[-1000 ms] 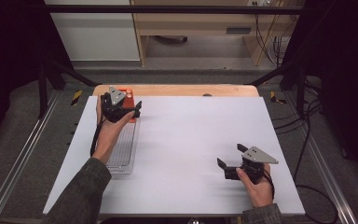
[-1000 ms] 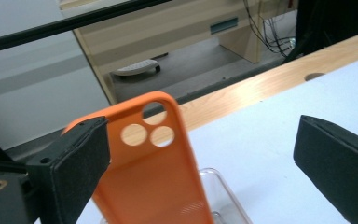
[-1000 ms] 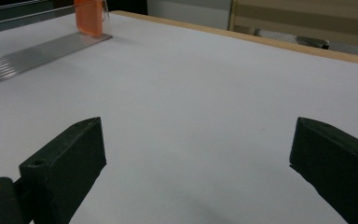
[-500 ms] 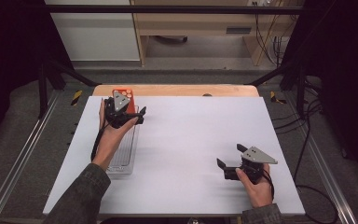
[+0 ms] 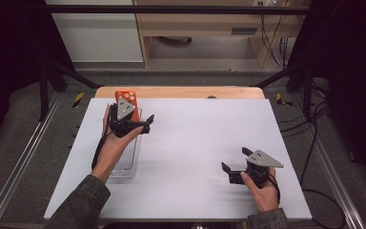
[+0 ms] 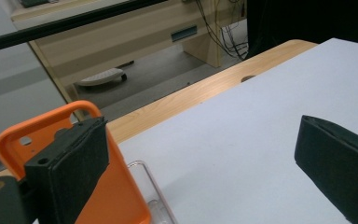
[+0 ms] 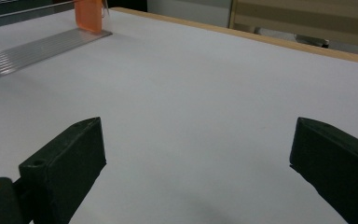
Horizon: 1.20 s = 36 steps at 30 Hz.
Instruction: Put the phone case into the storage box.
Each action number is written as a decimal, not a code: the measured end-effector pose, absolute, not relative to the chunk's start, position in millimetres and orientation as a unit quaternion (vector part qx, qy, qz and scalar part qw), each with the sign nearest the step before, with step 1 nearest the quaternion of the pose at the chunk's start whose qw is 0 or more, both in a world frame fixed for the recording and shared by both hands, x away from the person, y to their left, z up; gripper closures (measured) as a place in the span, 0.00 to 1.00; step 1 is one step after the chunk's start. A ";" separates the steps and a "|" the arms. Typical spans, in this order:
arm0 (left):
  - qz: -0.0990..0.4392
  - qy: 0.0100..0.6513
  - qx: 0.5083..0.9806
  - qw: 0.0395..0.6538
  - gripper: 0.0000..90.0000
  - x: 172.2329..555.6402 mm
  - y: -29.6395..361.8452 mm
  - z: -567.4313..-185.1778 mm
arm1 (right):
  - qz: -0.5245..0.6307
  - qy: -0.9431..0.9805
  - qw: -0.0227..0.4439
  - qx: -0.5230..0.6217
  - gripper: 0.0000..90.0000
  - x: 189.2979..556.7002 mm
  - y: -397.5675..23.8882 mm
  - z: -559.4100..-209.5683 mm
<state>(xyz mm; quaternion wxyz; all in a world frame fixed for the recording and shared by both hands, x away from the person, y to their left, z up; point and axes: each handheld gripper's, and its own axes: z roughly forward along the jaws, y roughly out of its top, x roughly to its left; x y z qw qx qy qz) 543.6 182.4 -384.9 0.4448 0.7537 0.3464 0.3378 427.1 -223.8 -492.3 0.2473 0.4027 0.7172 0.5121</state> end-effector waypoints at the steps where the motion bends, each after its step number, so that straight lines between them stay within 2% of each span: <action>1: 0.338 0.346 0.754 0.445 0.03 543.6 182.4 -384.9 | 0.512 0.717 0.247 0.403 0.04 427.1 -223.8 -492.3; 36: 0.277 0.300 0.768 0.494 0.03 491.7 129.7 -392.8 | 0.513 0.717 0.248 0.401 0.03 426.3 -223.5 -491.9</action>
